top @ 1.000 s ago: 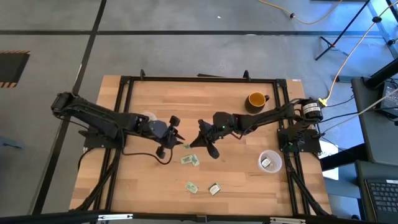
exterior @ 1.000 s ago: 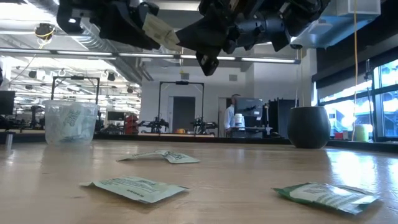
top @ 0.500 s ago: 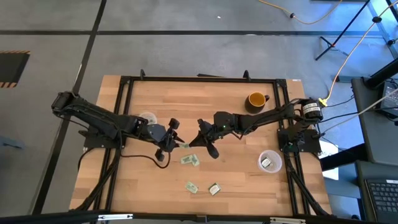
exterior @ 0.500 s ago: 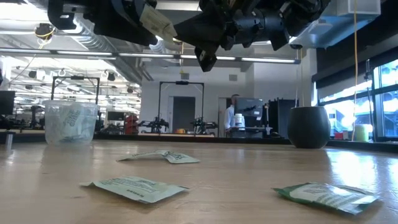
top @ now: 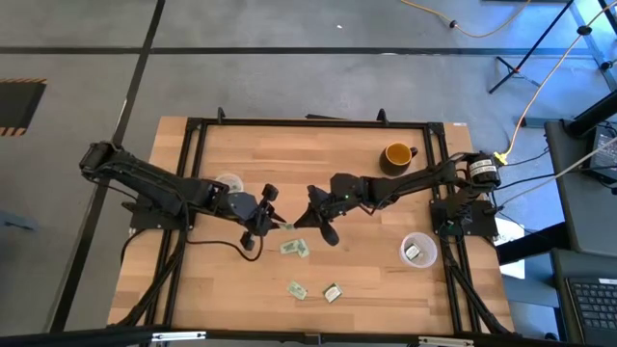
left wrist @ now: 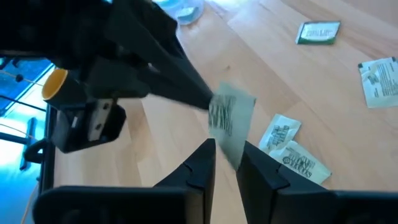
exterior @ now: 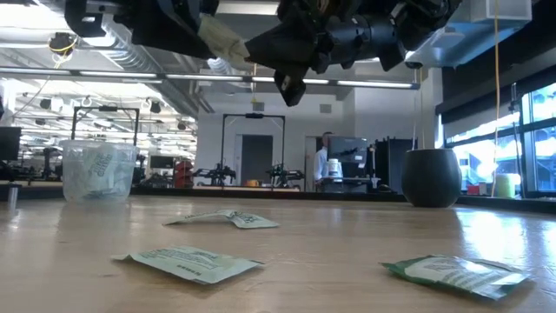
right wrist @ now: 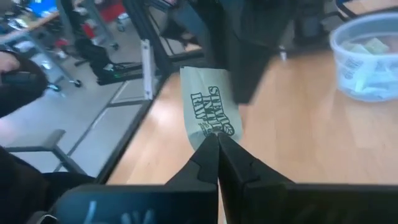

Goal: Pick and place Stevia / Truvia into bins
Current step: Put the white stevia packet into the left transparent container

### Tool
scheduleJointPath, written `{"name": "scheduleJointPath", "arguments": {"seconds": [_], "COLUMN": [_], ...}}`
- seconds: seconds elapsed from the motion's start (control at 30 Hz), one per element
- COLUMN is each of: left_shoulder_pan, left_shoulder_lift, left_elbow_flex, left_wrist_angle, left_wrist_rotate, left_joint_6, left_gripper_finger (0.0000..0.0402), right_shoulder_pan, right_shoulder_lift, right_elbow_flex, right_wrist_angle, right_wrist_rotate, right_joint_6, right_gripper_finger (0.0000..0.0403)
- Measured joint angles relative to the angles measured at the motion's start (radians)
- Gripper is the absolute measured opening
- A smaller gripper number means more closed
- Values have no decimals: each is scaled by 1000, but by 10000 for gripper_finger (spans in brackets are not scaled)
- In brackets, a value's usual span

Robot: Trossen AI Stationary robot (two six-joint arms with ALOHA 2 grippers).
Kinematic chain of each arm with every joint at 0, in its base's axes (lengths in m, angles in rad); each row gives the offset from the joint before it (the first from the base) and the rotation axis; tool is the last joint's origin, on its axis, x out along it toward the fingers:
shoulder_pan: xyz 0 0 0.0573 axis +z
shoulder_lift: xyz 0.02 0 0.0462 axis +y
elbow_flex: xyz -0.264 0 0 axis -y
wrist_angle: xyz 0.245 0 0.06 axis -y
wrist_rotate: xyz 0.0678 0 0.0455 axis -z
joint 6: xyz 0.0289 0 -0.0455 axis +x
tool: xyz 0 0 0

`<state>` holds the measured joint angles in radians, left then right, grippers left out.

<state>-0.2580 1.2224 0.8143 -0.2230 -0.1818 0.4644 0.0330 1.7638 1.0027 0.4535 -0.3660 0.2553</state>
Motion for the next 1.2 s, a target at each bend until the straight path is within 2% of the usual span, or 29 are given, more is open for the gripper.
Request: {"name": "scheduleJointPath", "arguments": {"seconds": [0.13, 0.47, 0.7, 0.87, 1.03, 1.2], "left_shoulder_pan": [-9, -11, -11, -11, 1, 39], "left_shoulder_lift": [-1, -2, -2, -2, -29, -111], "left_elbow_flex": [0, 0, 0, 0, 0, 0], "left_wrist_angle": [34, 32, 28, 14, -74, -276], "left_wrist_rotate": [0, -11, -19, -33, -137, -217], "left_joint_6": [-6, -8, -9, -46, -237, -472], "left_gripper_finger": [45, 8, 6, 7, 5, 7], "right_shoulder_pan": [0, 0, 0, 0, -16, -33], "right_shoulder_lift": [0, 0, 0, 0, 0, 0], "right_elbow_flex": [0, 0, 0, 0, 0, 0], "right_wrist_angle": [-38, -11, -17, -40, -120, -201], "right_wrist_rotate": [50, 50, 50, 49, 55, 59], "right_joint_6": [-3, -25, -54, -108, -110, -108], "right_gripper_finger": [0, 0, 6, 61, 130, 161]}}
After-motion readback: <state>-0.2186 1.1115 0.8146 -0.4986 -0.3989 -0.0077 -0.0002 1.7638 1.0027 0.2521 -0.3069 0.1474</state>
